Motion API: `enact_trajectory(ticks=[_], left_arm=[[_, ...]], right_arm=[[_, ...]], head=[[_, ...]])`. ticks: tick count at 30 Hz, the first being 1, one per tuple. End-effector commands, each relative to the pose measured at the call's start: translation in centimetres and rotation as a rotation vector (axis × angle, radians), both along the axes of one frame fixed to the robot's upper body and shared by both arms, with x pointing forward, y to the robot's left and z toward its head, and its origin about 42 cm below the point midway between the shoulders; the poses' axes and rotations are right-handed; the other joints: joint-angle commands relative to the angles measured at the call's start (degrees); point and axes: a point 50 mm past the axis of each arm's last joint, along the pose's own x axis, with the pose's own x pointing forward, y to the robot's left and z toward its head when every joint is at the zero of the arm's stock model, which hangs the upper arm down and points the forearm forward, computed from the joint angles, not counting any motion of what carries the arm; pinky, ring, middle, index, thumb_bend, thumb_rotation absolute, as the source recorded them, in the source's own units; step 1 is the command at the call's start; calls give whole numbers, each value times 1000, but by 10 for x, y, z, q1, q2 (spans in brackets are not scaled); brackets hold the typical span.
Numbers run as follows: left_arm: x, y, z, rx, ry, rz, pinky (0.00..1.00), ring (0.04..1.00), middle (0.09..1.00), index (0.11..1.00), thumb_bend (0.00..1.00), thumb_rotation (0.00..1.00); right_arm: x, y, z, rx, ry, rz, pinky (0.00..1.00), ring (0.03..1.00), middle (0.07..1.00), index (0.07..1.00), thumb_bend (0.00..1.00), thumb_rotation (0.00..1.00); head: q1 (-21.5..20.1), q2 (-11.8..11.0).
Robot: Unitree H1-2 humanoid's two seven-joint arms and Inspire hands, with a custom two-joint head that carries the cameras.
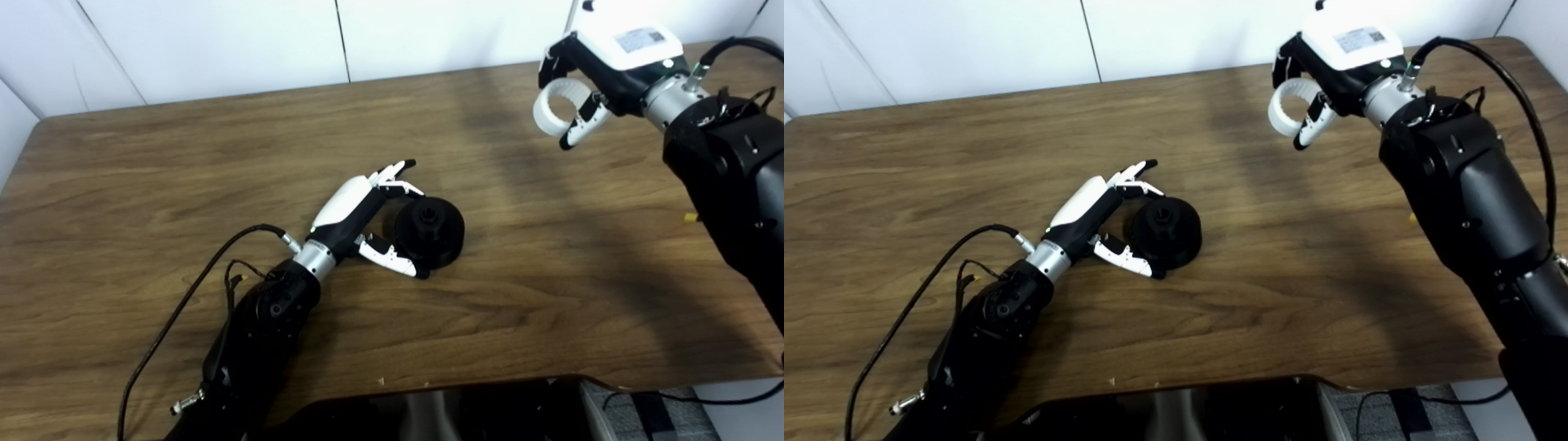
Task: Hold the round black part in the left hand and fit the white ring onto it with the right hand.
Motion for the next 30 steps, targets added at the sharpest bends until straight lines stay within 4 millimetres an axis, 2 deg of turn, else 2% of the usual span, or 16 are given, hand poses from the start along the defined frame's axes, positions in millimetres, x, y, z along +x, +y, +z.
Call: enact_trajectory(ticks=[1,10,20,24,30], left_arm=[[6,-7,6,24,-18,-15,1000,1000,1000,598,991,256],[6,-7,6,29,-21,-15,1000,1000,1000,600,989,263],[8,-8,6,25,-16,-15,1000,1000,1000,600,990,264],[8,-8,7,29,-15,-14,1000,1000,1000,602,988,263],[8,-8,8,30,-13,-14,1000,1000,1000,601,985,257]], right_arm=[[-4,8,19,-14,-77,30,998,637,484,491,529,9],[-19,26,16,16,-71,103,1000,591,482,491,529,8],[-28,42,8,20,-40,157,1000,598,481,492,529,8],[-33,50,3,15,-30,181,910,588,480,492,529,9],[-37,59,-1,24,-22,213,974,606,481,492,529,9]], head=[[1,0],[-1,2],[0,6],[-1,6],[-1,7]])
